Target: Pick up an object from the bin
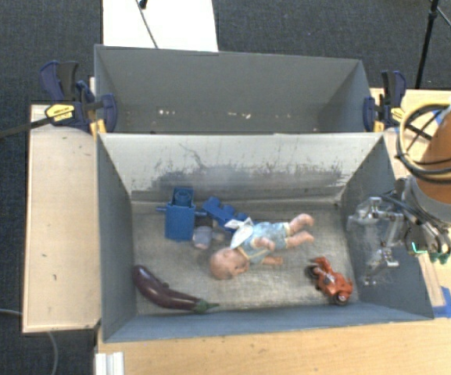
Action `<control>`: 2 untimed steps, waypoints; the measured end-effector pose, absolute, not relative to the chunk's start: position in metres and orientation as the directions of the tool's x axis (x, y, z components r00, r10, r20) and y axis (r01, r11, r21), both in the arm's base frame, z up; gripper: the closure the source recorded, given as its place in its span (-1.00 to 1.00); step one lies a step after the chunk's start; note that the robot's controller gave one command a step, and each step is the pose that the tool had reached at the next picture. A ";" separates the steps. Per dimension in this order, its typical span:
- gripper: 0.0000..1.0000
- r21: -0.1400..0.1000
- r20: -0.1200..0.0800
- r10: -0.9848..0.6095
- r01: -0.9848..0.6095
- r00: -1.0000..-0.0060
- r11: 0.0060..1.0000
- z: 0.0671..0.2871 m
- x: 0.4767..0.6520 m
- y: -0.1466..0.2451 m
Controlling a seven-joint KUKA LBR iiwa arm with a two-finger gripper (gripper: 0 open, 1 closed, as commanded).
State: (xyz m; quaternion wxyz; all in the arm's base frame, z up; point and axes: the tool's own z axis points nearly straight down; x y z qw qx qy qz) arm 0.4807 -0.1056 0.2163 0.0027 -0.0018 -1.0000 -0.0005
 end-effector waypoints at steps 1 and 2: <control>-1.00 -0.001 -0.003 -0.001 -0.001 -1.000 1.000 0.220 0.482 -0.105; 1.00 0.000 -0.017 0.014 0.014 -1.000 1.000 0.089 0.495 -0.081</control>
Offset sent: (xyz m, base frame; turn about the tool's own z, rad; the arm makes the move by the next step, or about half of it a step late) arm 0.0085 0.0243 -0.1317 0.0129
